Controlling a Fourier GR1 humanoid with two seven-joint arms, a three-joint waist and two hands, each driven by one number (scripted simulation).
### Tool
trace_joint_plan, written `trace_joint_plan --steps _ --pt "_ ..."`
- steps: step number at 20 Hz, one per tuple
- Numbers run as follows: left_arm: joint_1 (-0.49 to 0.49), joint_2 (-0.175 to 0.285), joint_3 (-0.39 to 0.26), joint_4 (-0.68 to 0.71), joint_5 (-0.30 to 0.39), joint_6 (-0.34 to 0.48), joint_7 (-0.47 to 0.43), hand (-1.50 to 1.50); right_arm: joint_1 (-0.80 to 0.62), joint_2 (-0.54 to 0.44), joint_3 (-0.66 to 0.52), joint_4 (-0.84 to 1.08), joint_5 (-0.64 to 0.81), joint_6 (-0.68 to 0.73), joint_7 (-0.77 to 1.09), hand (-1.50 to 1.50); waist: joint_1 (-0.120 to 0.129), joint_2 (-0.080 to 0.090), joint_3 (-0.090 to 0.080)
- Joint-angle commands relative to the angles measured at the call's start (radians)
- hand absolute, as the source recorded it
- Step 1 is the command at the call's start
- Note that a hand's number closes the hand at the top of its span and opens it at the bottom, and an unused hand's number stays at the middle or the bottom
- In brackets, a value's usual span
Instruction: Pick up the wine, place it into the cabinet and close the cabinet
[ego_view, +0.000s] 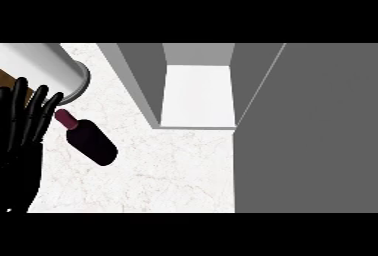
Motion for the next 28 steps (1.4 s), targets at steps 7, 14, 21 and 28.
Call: trace_joint_plan --steps 7,14,21,28 --pt "-0.14 0.06 0.069 0.35 0.434 -0.277 0.132 -1.5 0.095 0.003 0.118 -0.025 -0.095 0.124 0.039 -1.5 -0.048 0.005 -0.003" --pt "-0.385 0.171 0.197 0.54 0.715 -0.304 0.375 -1.5 0.206 -0.026 0.121 -0.188 -0.184 0.158 0.148 -1.5 -0.033 -0.017 0.0" --pt "-0.339 0.151 0.178 0.454 0.724 -0.278 0.413 -1.5 0.298 -0.039 0.046 -0.324 -0.276 0.199 0.214 -1.5 -0.017 -0.019 0.0" --pt "-0.438 0.242 0.247 0.489 0.796 -0.266 0.514 -1.5 0.212 -0.047 -0.004 -0.313 -0.312 0.2 0.298 -1.5 -0.015 -0.018 0.0"
